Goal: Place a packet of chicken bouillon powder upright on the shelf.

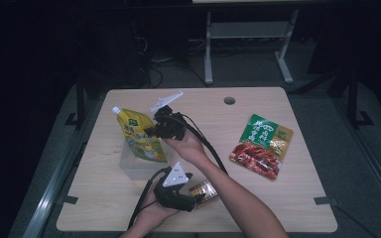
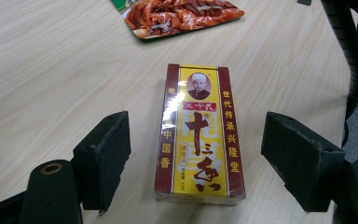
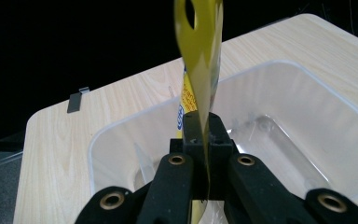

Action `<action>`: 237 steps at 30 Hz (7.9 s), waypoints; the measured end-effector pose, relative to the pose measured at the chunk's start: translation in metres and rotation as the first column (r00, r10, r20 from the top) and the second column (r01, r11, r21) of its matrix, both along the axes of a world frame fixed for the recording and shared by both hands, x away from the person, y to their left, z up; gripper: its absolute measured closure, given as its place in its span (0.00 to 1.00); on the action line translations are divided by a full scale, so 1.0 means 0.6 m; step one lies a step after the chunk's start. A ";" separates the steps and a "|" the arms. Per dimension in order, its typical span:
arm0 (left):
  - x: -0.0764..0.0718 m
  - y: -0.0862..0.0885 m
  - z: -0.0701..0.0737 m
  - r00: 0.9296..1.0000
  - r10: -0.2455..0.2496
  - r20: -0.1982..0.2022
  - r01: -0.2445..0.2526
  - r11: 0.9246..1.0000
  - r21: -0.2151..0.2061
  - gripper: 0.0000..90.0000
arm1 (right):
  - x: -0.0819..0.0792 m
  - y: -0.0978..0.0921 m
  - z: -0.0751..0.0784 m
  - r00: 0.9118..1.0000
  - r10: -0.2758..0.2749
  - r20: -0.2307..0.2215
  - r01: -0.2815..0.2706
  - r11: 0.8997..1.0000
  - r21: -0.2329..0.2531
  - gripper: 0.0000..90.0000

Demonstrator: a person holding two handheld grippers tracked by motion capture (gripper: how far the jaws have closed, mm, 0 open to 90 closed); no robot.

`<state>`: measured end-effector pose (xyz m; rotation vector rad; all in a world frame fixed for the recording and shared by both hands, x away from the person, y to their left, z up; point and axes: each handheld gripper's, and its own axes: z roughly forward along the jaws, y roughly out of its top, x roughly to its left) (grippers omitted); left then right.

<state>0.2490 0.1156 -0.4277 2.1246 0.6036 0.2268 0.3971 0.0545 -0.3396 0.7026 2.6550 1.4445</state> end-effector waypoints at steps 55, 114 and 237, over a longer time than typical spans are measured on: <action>-0.005 -0.011 -0.005 0.999 -0.034 -0.020 0.035 0.998 0.052 0.26 | -0.032 -0.135 -0.010 0.999 -0.037 -0.028 0.038 0.999 0.039 0.52; -0.003 -0.035 -0.049 0.997 -0.080 -0.024 0.083 0.952 0.293 0.32 | -0.175 -0.392 -0.140 0.932 -0.336 -0.136 0.330 0.942 -0.067 0.36; -0.017 -0.031 -0.031 0.998 0.054 0.045 -0.059 0.989 0.135 0.26 | -0.082 -0.279 0.008 0.994 -0.060 -0.093 0.060 0.998 -0.002 0.75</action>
